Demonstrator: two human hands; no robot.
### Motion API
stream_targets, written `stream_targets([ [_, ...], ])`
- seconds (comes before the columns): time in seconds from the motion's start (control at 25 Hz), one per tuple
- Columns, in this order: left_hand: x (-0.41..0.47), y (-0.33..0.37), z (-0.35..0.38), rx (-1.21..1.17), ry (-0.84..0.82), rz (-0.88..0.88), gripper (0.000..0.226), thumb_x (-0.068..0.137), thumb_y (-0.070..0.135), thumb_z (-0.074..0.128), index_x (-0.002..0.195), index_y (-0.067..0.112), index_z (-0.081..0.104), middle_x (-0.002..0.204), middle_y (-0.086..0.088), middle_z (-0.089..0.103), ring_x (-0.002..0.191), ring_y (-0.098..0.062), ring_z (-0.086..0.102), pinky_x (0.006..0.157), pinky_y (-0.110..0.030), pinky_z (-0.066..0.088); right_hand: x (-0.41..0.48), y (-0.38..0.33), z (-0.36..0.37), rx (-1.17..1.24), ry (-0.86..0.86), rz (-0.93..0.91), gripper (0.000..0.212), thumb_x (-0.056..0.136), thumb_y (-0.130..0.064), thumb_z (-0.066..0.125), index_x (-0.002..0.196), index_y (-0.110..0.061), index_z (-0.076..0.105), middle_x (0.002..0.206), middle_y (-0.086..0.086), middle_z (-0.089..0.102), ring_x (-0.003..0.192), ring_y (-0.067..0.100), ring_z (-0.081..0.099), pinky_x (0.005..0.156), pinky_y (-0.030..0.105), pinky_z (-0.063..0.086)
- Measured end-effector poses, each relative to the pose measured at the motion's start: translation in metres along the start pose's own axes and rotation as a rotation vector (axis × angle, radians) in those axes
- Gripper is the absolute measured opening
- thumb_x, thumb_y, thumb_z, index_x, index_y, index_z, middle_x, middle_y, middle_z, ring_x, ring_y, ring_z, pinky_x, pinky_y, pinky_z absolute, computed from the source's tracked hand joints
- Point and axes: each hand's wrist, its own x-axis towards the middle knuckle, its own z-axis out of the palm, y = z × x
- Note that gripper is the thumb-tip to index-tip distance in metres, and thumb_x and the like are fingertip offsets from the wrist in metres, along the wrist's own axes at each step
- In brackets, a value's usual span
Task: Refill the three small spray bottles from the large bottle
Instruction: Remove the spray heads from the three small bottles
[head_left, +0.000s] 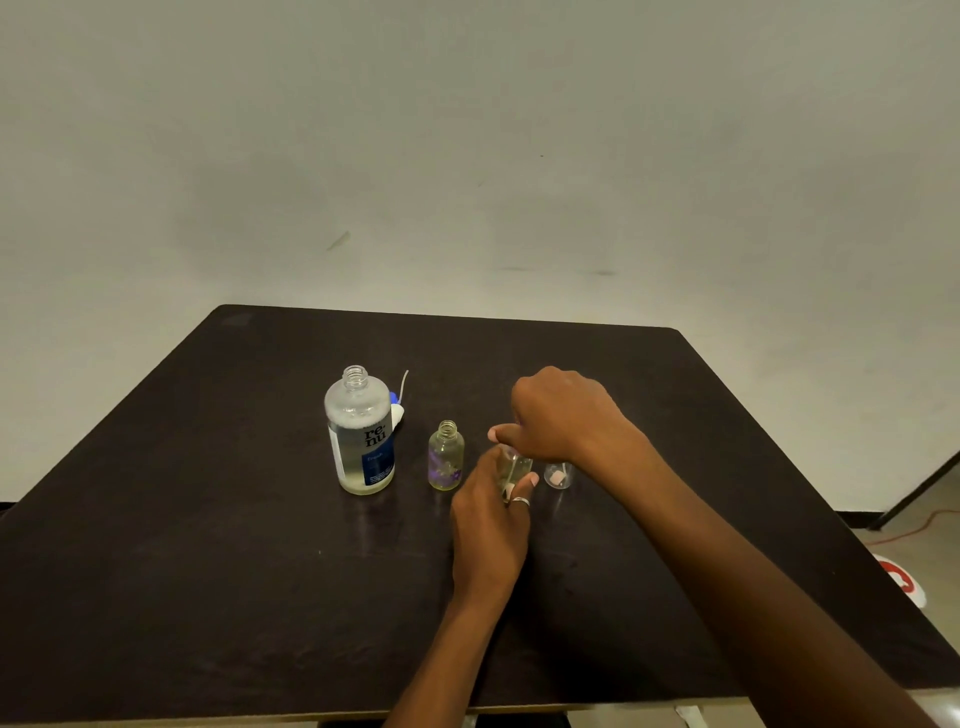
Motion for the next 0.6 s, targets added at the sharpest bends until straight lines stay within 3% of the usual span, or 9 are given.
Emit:
stream_targets([
  [0.2, 0.0, 0.003, -0.002, -0.033, -0.013, -0.016, 0.027, 0.089, 0.012, 0.071, 0.114, 0.019, 0.065, 0.097, 0.017, 0.068, 0.088, 0.015, 0.06, 0.075, -0.001, 0.042, -0.001, -0.01, 0.005, -0.048, 0.02, 0.072, 0.051, 0.092, -0.054, 0.056, 0.06, -0.018, 0.041, 0.063, 0.0, 0.051, 0.054, 0.014, 0.05, 0.059, 0.032, 0.046],
  [0.4, 0.0, 0.003, -0.003, -0.04, -0.029, -0.031, 0.03, 0.088, 0.007, 0.07, 0.116, 0.018, 0.066, 0.089, 0.023, 0.062, 0.086, 0.016, 0.059, 0.071, -0.002, 0.042, 0.0, -0.014, 0.01, -0.048, 0.021, 0.112, 0.047, 0.093, -0.051, 0.056, 0.063, -0.016, 0.046, 0.063, 0.0, 0.054, 0.06, 0.017, 0.058, 0.062, 0.033, 0.054],
  [0.6, 0.0, 0.001, -0.003, -0.04, -0.022, -0.007, 0.026, 0.088, 0.011, 0.071, 0.112, 0.02, 0.066, 0.09, 0.021, 0.065, 0.085, 0.013, 0.061, 0.071, -0.002, 0.041, -0.001, -0.013, 0.009, -0.016, 0.022, 0.013, 0.033, 0.096, -0.039, 0.055, 0.076, -0.014, 0.051, 0.063, 0.001, 0.047, 0.068, 0.02, 0.062, 0.071, 0.037, 0.058],
])
